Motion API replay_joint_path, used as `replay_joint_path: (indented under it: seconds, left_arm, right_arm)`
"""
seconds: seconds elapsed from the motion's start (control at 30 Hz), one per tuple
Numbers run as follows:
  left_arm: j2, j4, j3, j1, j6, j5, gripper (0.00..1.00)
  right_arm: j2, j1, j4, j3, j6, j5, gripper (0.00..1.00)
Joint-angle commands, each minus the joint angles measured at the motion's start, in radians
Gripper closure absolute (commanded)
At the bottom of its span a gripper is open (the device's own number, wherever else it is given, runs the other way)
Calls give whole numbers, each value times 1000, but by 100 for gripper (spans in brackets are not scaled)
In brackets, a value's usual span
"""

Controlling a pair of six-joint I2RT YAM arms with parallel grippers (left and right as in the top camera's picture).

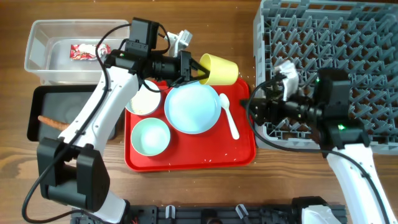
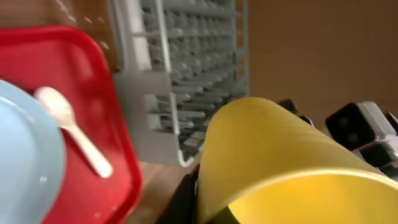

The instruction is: Sort waste into correct bins and load items into the dishwasher rack

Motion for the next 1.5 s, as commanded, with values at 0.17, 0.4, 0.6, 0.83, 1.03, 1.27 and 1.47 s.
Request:
replay_joint_path:
  seconds: [0.17, 0.4, 0.6, 0.83, 1.03, 1.27, 1.47]
  left_arm:
    - [6, 42, 14, -64, -41, 216, 96]
    - [6, 42, 14, -71, -64, 243, 96]
    - [6, 46, 14, -82, -64, 243, 96]
    - [6, 45, 14, -82, -64, 243, 96]
    - [6, 45, 14, -97, -63, 243, 95]
    - [5, 42, 14, -79, -59, 66, 52]
    - [-76, -146, 14, 95, 76, -327, 40]
  right_arm:
    - [114, 4, 178, 21, -43, -293, 0]
    - [129, 4, 333, 21, -44, -339, 0]
    - [129, 4, 357, 21, -95, -532, 1]
    - [129, 4, 357, 21, -95, -529, 30]
    - [129, 4, 358, 21, -92, -472, 45]
    - [129, 4, 356, 21, -4, -285, 62]
    - [116, -45, 323, 23, 134, -35, 69]
